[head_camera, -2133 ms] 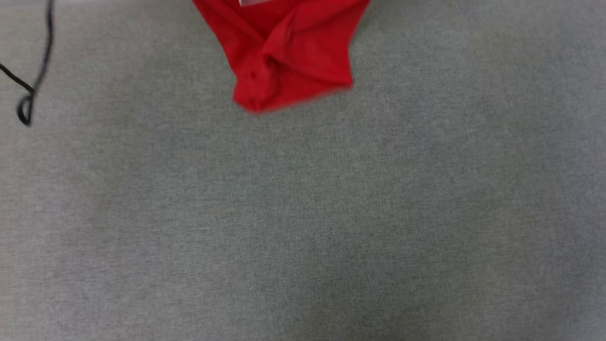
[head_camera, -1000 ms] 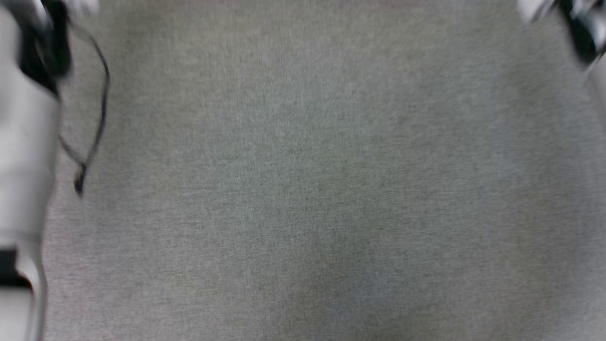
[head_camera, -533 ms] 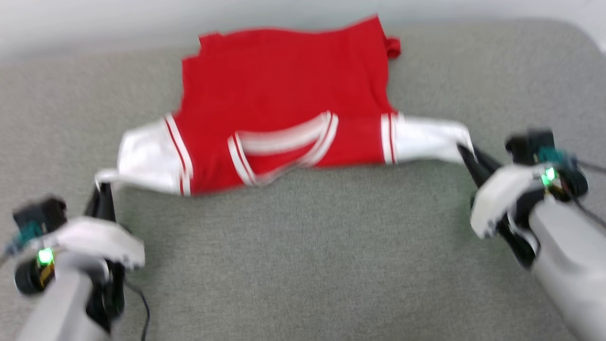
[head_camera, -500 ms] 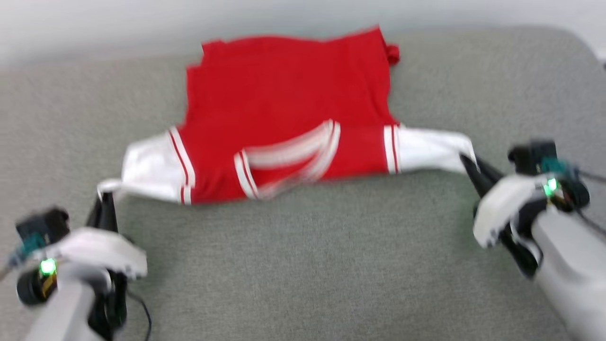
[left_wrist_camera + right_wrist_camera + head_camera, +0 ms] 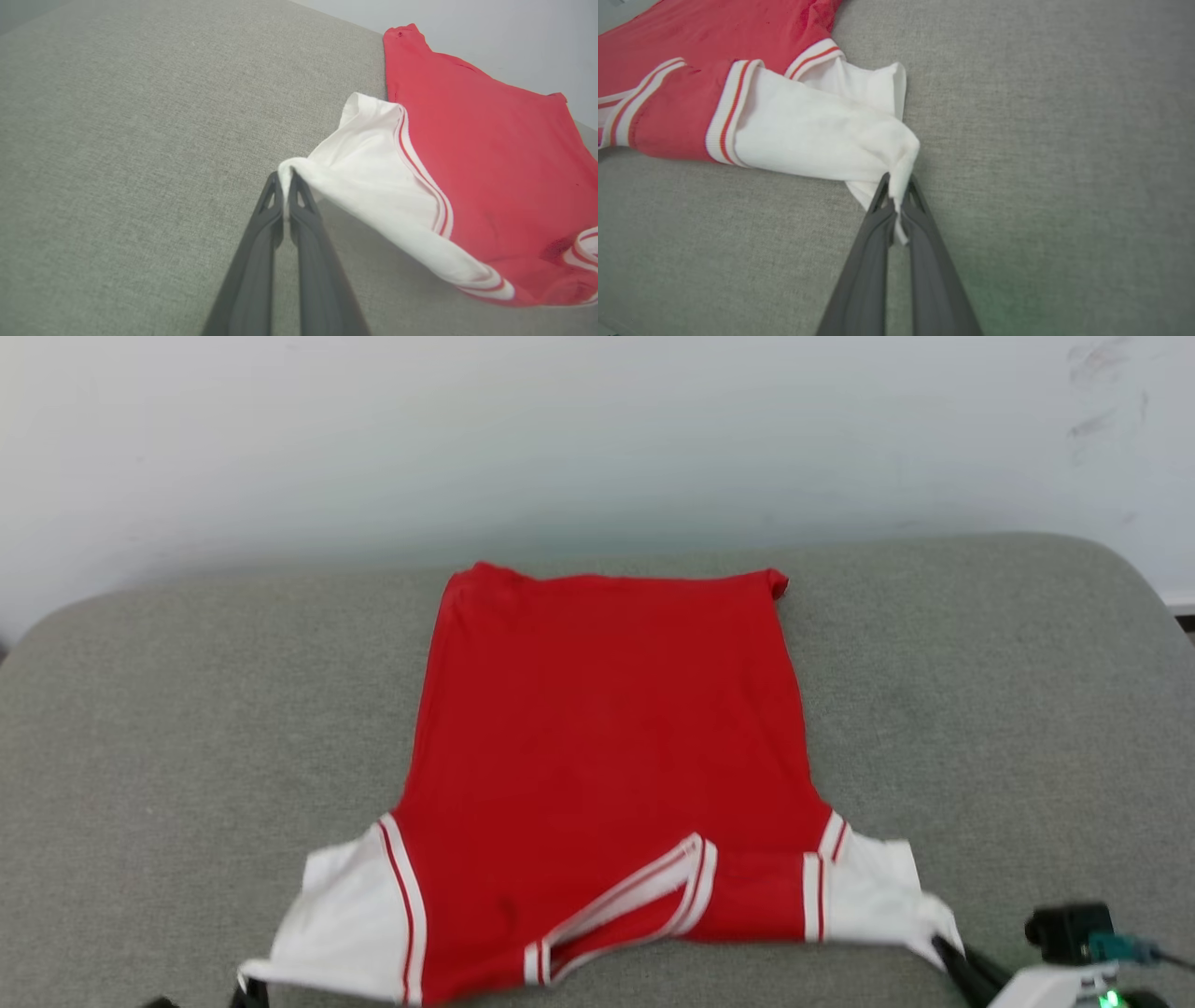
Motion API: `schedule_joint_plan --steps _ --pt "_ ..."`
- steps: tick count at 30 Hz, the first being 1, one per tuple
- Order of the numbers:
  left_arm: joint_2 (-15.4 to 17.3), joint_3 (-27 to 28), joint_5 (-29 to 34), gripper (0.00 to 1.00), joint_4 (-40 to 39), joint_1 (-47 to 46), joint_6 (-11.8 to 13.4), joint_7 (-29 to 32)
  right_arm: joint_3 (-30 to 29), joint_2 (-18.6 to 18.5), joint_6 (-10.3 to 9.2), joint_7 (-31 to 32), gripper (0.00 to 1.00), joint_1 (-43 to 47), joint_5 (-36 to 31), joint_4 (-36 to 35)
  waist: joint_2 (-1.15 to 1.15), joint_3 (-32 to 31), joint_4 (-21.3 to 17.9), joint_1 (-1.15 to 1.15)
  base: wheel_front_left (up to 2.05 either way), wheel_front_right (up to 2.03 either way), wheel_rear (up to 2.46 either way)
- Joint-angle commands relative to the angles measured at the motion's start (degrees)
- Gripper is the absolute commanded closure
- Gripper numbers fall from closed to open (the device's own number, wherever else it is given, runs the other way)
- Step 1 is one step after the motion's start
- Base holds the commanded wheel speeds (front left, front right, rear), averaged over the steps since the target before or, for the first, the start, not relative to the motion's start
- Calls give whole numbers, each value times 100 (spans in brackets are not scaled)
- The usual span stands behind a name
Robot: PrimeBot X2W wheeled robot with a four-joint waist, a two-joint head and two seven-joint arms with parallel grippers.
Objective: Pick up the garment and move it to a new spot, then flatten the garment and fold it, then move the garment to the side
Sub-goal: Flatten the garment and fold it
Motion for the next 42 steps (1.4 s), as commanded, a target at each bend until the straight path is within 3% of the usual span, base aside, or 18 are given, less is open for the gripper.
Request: schedule_joint_plan --steps 1,7,9,10,11,20,24,29,36,42 --pt "-58 -8 -40 100 -48 111 43 -4 -54 -26 -8 43 100 195 1 -58 0 -107 22 2 0 0 0" --pt "-116 -125 19 100 -200 364 81 -56 -509 -14 -9 358 100 1044 -445 -328 0 -179 108 2 0 0 0" --pt "-117 -194 82 100 -276 290 103 -44 -728 30 -8 403 75 1177 -703 -476 0 -189 108 2 0 0 0" --pt "-106 -220 116 100 -316 241 99 -38 -898 50 -9 382 43 1193 -814 -541 0 -192 101 2 0 0 0" --pt "-97 -250 153 100 -357 195 111 -18 -1037 102 -9 412 0 1216 -933 -625 0 -197 94 2 0 0 0" --pt "7 -423 423 100 -623 -185 74 26 -2450 585 -8 461 0 1257 -1910 -1408 0 -228 60 2 0 0 0" --pt "26 -516 548 100 -774 -383 106 80 -3165 944 -7 411 0 971 -2400 -1630 0 -159 84 2 0 0 0" --pt "-37 -620 684 100 -962 -708 112 99 -3632 1208 -7 581 0 226 -2750 -1558 0 144 180 2 0 0 0" --pt "-185 -837 954 100 -1074 -1490 -30 80 -3625 983 -7 1164 0 -1454 -2623 -670 0 1027 577 2 0 0 0" --pt "-355 -1062 1170 100 -981 -2216 -285 33 -2994 568 -7 2463 0 -3027 -2067 102 0 1819 962 2 0 0 0"
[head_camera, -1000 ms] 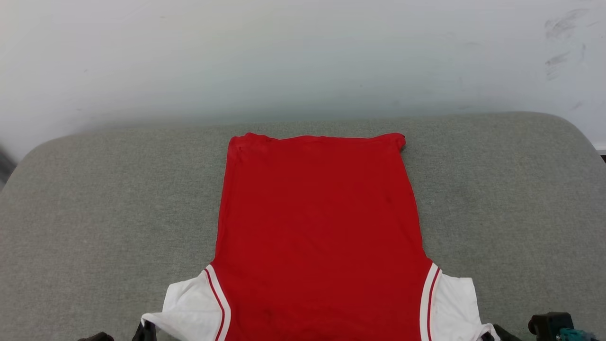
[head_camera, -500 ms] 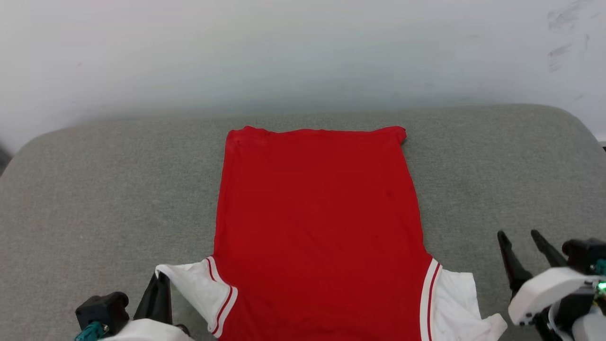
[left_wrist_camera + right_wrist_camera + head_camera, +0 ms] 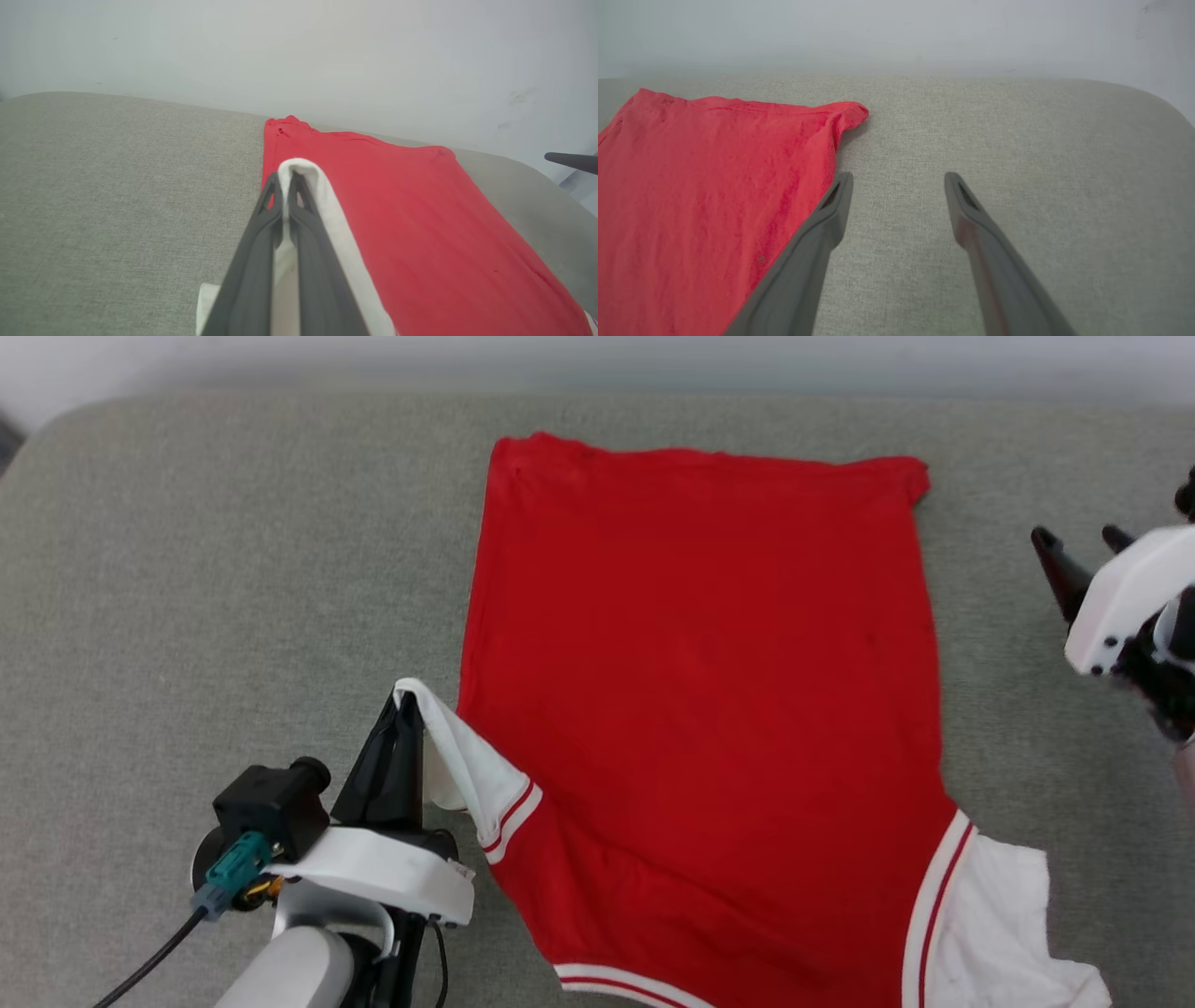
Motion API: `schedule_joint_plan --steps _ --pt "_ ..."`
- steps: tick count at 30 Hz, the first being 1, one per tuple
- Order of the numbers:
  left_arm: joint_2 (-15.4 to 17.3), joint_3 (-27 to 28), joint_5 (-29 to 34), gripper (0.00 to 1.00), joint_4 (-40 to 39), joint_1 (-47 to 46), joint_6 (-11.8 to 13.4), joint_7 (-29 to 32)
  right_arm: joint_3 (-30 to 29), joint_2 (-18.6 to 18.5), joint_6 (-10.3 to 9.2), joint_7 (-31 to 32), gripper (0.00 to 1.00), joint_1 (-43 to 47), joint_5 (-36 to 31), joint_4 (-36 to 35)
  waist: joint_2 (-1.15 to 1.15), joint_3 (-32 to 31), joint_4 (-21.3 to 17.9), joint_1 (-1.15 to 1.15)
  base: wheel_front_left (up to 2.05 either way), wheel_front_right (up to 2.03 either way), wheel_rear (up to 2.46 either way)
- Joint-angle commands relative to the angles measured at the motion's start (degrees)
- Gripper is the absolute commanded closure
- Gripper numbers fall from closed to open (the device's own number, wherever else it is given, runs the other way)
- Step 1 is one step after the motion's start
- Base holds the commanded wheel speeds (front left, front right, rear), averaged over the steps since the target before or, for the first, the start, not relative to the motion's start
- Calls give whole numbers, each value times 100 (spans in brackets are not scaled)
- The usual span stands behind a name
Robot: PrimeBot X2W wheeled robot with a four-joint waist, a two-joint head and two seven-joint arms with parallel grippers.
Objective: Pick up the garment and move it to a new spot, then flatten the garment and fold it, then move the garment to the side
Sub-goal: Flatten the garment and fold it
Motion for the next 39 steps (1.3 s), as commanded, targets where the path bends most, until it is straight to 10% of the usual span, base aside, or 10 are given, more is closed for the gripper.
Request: schedule_joint_plan --steps 1,8,22,23,24,25,39 --pt "-29 -39 74 100 33 -185 -58 -18 105 -90 -6 253 0 -315 150 115 0 572 390 -2 0 0 0" --pt "-203 -237 246 100 132 -760 -281 -96 585 -282 -5 1625 0 -1588 568 535 0 1217 745 -2 0 0 0" --pt "-458 -358 268 100 495 -1268 -574 -244 823 -177 -5 2288 0 -2248 469 1670 0 1808 1155 -2 0 0 0" --pt "-459 -354 265 100 527 -1251 -574 -259 865 -143 -5 2439 20 -2186 485 1792 0 1793 1154 -2 0 0 0" --pt "-463 -351 253 100 561 -1234 -583 -264 900 -116 -5 2539 71 -2129 506 1872 0 1768 1153 -2 0 0 0" --pt "-471 -348 238 100 590 -1216 -593 -273 920 -107 -5 2575 100 -2118 541 1896 0 1749 1153 -2 0 0 0" --pt "-260 -110 -35 100 1078 -526 -517 -328 1726 -563 -7 1326 100 -1875 687 967 0 457 663 -2 0 0 0"
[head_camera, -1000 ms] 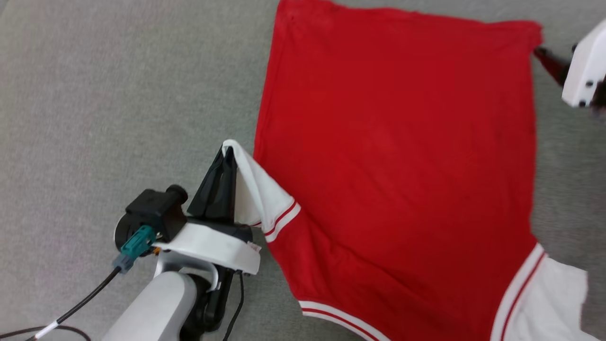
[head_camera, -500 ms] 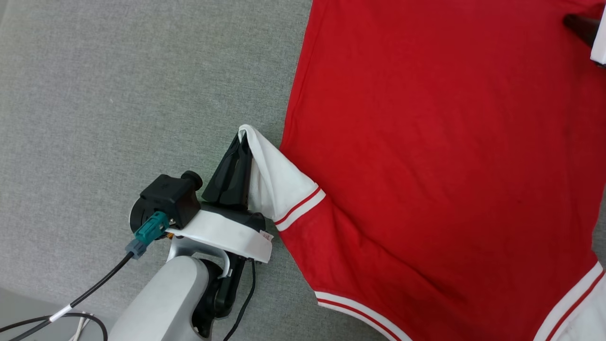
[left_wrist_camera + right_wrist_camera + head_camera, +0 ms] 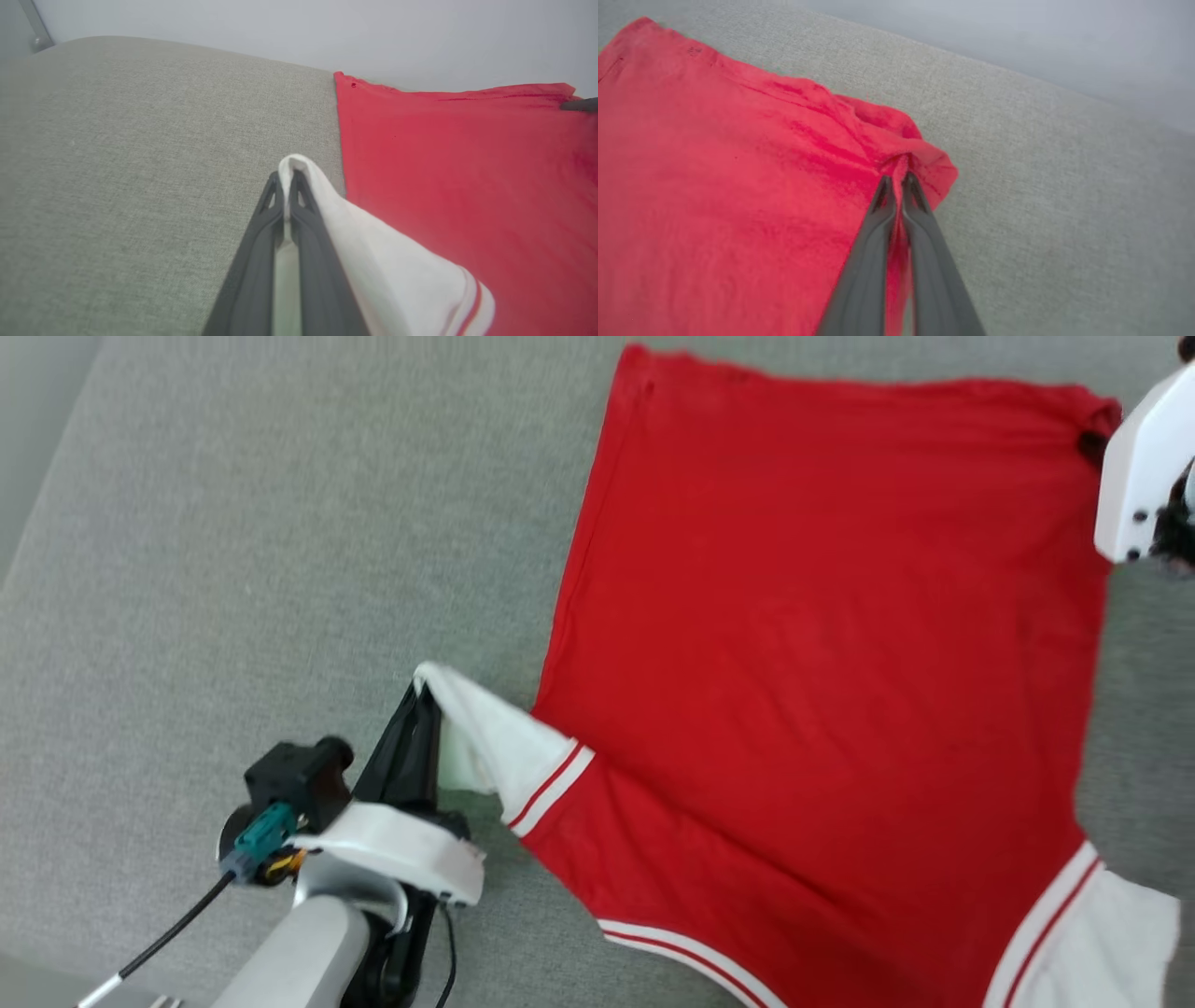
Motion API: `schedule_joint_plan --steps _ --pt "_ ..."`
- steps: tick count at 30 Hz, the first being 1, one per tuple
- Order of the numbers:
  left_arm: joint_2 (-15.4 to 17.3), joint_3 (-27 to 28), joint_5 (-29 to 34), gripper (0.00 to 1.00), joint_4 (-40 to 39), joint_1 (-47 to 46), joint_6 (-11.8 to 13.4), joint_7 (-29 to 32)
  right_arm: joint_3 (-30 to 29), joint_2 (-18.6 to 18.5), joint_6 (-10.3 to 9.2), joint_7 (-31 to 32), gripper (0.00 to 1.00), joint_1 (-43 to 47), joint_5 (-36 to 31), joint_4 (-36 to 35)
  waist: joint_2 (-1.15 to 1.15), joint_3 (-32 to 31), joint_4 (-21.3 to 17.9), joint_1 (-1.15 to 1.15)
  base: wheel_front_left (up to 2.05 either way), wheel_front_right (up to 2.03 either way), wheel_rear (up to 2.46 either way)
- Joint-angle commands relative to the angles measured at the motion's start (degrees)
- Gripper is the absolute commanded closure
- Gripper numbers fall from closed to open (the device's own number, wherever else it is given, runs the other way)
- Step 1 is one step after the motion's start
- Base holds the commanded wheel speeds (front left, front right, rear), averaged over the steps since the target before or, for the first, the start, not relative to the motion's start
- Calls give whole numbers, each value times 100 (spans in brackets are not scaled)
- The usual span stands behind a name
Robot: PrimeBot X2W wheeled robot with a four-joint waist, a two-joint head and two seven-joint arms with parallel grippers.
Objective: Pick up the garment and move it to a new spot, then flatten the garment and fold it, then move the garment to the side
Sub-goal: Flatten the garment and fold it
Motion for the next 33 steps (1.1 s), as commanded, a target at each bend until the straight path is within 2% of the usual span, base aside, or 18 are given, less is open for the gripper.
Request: schedule_joint_plan --steps 1,10,17,20,25,26,27,28,33 --pt "74 62 -59 100 61 203 55 -21 134 -145 -7 -123 100 305 114 -154 0 -562 -342 -1 0 0 0" --pt "359 364 -349 100 184 943 302 47 611 -596 -7 -264 100 1893 548 -1113 0 -1489 -968 -1 0 0 0" --pt "550 626 -590 100 51 1673 573 78 338 -864 -7 -65 100 3815 639 -1927 0 -2014 -1455 -1 0 0 0" --pt "587 647 -632 100 -45 1835 651 133 39 -784 -6 128 100 4758 610 -2242 0 -2071 -1561 -1 0 0 0" --pt "616 651 -640 100 -201 1961 772 190 -529 -445 -6 446 100 6012 583 -2792 0 -2053 -1685 -1 0 0 0" --pt "616 646 -635 100 -232 1956 799 198 -655 -377 -7 424 79 6159 543 -2893 0 -2048 -1701 -1 0 0 0" --pt "617 645 -630 100 -259 1950 819 220 -782 -308 -6 377 50 6272 497 -3012 0 -2042 -1716 -1 0 0 0" --pt "624 637 -624 100 -280 1949 822 241 -939 -250 -6 303 0 6339 447 -3132 0 -2041 -1729 -1 0 0 0" --pt "639 583 -575 100 -401 1876 877 316 -1614 -11 -6 -358 0 6362 -58 -3575 0 -2015 -1741 -1 0 0 0"
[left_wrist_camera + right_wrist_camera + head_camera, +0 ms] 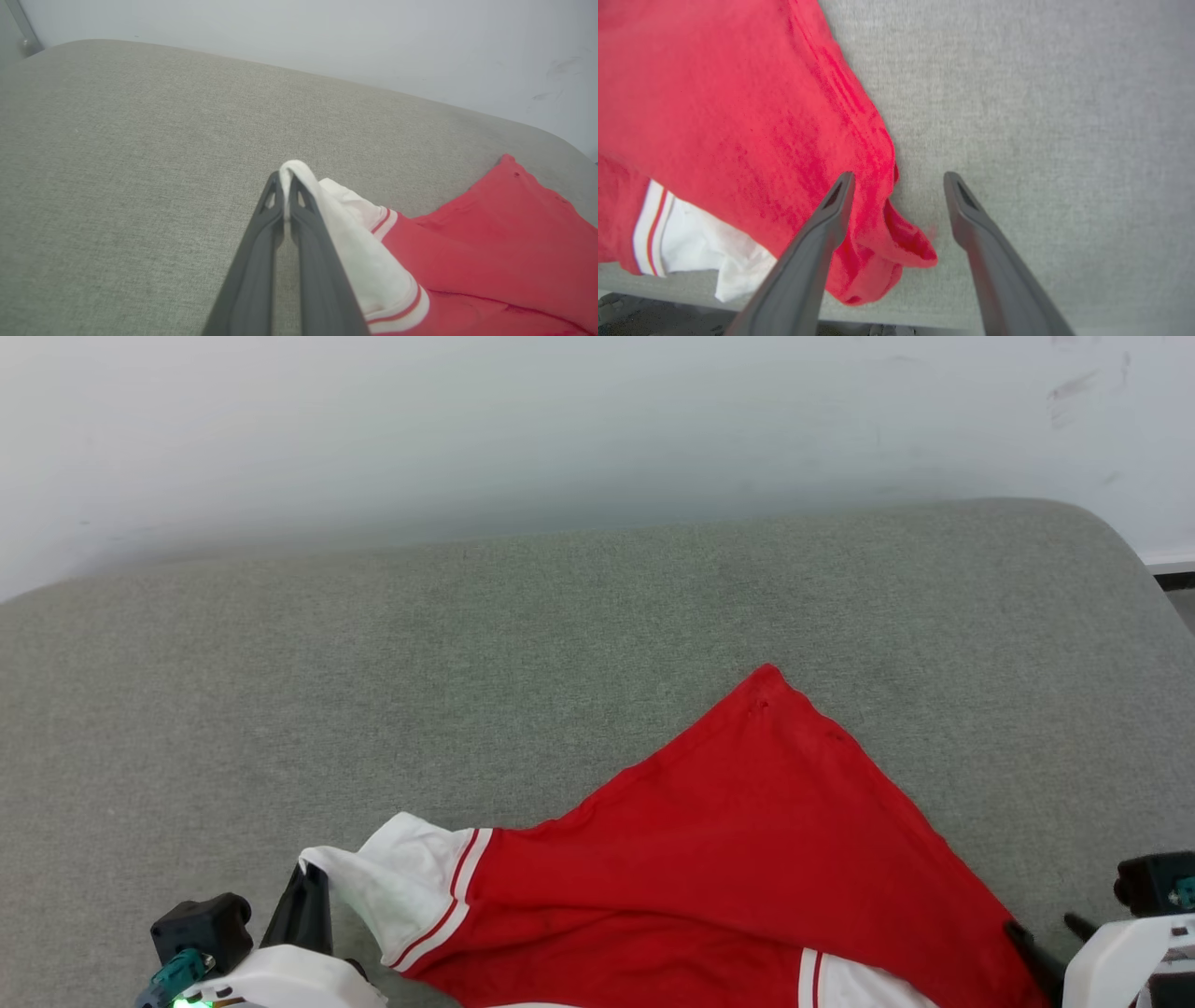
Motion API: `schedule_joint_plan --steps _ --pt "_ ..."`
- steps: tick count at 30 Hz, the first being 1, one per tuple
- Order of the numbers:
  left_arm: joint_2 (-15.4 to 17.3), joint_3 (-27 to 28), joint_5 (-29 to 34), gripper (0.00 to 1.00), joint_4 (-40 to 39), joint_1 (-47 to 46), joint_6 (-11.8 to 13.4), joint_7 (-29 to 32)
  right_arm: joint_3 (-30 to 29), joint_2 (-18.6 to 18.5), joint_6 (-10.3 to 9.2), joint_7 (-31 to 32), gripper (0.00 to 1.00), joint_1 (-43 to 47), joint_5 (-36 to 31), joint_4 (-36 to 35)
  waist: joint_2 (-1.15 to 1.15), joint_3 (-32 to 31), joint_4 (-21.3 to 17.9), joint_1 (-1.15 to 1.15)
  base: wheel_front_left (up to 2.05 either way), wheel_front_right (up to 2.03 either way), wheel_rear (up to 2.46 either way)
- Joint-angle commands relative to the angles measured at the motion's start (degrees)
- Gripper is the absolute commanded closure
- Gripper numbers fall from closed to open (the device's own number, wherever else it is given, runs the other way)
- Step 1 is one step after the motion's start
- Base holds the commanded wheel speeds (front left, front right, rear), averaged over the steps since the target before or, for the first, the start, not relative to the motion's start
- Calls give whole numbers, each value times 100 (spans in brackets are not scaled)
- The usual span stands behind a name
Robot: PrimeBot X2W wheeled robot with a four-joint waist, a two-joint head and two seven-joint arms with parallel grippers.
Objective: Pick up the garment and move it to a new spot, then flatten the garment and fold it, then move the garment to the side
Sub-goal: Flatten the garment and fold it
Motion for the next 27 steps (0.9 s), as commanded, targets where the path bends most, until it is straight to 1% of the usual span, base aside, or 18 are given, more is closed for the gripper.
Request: schedule_joint_plan --steps 1,2,4,6,8,10,13,15,18,20,24,27 --pt "20 -3 41 100 -47 -57 22 21 -98 110 -6 -262 0 -92 -150 -88 0 20 4 1 0 0 0" --pt "17 -22 54 100 -74 -67 29 26 -246 201 -6 -504 0 -187 -254 -93 0 33 3 1 0 0 0" --pt "16 -56 86 100 -139 -86 34 37 -344 340 -5 -887 0 -317 -508 -32 0 87 11 1 0 0 0" --pt "-2 -117 125 100 -210 -180 39 72 -419 504 -6 -1237 0 -527 -597 44 0 184 50 1 0 0 0" --pt "-13 -167 176 100 -273 -278 31 102 -499 576 -7 -1565 0 -804 -746 168 0 305 105 1 0 0 0" --pt "-28 -222 231 100 -317 -405 12 132 -453 659 -5 -1740 0 -1077 -739 335 0 438 183 1 0 0 0" --pt "-70 -331 321 100 -372 -645 -34 173 -273 612 -5 -1768 0 -1592 -685 597 0 655 330 1 0 0 0" --pt "-112 -411 383 100 -392 -816 -79 205 15 498 -6 -1594 0 -1956 -574 753 0 810 448 1 0 0 0" --pt "-186 -540 483 100 -404 -1084 -158 228 430 239 -7 -1076 0 -2563 -252 915 0 1044 642 1 0 0 0" --pt "-240 -606 531 100 -385 -1247 -207 231 712 88 -6 -594 0 -2930 -27 1007 0 1171 764 1 0 0 0" --pt "-357 -719 601 100 -329 -1548 -310 215 1117 -152 -6 695 0 -3612 473 1161 0 1451 997 1 0 0 0" --pt "-474 -793 626 100 -246 -1759 -393 191 1306 -235 -6 1303 0 -4057 656 1200 0 1660 1161 1 0 0 0"
